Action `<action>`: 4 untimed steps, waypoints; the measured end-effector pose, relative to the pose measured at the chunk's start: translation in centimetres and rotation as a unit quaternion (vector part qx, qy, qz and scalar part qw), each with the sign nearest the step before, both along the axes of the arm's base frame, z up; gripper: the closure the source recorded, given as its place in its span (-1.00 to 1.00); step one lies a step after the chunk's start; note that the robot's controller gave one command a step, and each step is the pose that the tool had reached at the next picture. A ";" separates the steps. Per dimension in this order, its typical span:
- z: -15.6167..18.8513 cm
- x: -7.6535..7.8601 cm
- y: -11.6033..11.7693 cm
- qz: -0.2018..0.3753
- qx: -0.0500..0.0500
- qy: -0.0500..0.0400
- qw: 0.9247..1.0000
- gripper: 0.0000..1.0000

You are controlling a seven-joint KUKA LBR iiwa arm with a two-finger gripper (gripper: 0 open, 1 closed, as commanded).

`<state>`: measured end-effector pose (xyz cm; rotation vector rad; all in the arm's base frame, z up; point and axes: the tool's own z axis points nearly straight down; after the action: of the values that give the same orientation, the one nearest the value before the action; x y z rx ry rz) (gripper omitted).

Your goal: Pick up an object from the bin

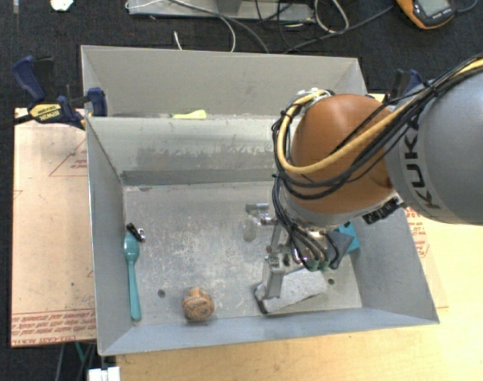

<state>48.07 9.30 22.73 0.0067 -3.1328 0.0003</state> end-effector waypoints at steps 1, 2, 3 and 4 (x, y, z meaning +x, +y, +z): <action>0.4 0.2 -0.1 -0.002 0.001 -0.004 1.000 -1.00; -6.3 1.2 -3.7 0.006 0.001 -0.007 1.000 -1.00; -8.4 1.1 -7.4 0.057 0.003 -0.008 0.998 -1.00; -13.4 1.0 -8.9 0.079 0.002 -0.009 0.997 -1.00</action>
Offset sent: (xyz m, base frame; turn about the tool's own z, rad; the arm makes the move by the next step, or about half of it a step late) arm 0.0135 -0.0494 -0.0871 -0.0157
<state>49.04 0.42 9.37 0.2570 -3.1407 -0.0056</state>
